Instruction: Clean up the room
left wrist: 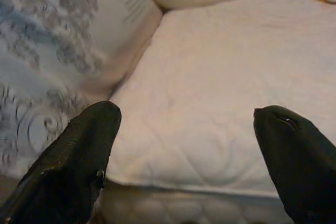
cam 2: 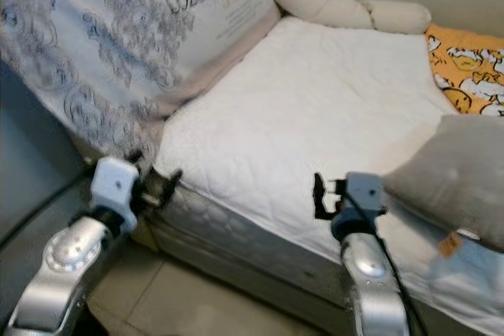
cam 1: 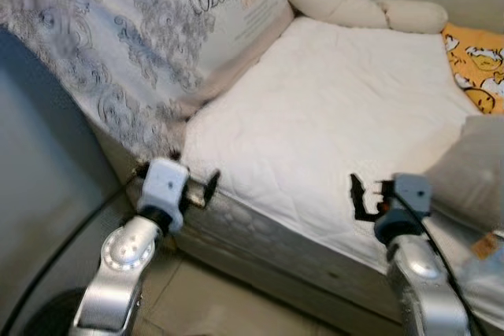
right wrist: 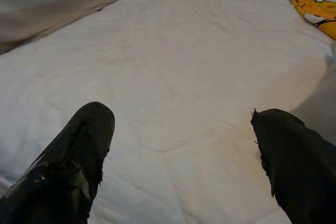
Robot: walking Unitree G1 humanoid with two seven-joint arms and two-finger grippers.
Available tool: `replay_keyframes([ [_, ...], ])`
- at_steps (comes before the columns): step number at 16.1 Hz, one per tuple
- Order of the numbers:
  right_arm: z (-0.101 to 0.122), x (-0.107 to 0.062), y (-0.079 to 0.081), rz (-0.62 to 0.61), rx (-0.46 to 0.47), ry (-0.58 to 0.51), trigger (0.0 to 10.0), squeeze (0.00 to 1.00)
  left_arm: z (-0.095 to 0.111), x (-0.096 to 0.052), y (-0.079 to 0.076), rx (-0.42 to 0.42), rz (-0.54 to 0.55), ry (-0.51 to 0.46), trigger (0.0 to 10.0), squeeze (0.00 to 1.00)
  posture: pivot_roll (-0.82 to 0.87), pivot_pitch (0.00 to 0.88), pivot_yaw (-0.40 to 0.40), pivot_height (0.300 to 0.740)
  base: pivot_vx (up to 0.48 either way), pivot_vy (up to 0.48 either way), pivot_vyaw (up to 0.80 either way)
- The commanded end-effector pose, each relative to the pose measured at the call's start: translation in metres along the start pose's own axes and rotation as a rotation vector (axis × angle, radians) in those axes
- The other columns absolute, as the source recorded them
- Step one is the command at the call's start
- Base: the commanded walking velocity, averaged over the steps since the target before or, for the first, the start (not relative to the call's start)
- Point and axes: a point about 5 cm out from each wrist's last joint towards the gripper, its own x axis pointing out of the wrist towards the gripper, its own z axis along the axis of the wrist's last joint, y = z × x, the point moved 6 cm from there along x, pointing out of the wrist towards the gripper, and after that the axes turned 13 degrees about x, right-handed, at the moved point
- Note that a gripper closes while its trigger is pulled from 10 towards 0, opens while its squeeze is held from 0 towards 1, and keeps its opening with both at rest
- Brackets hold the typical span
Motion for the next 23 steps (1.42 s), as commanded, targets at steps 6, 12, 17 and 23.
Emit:
replay_keyframes([
  [6, 0.012, 0.008, -0.003, -0.048, 0.004, -0.055, 10.0, 0.0, 0.008, 0.001, 0.011, -0.031, 0.081, 0.024, 10.0, 0.0, 0.15, 0.0, 0.015, 0.74, 0.0, -0.264, 0.0],
  [12, 0.018, 0.008, -0.006, -0.068, 0.02, -0.086, 10.0, 0.0, 0.014, 0.006, 0.016, -0.073, 0.118, 0.002, 10.0, 0.0, 0.14, 0.0, 0.015, 0.74, 0.0, 0.0, -0.45],
  [17, 0.027, 0.009, -0.009, -0.076, 0.019, -0.118, 10.0, 0.0, 0.01, 0.009, 0.015, -0.1, 0.118, 0.013, 10.0, 0.0, 0.14, 0.0, 0.01, 0.74, 0.181, 0.0, -0.69],
  [23, 0.03, 0.011, -0.01, -0.069, -0.012, -0.118, 10.0, 0.0, 0.005, 0.01, 0.016, -0.111, 0.134, 0.021, 10.0, 0.0, 0.13, 0.0, 0.004, 0.74, 0.341, 0.0, -0.22],
])
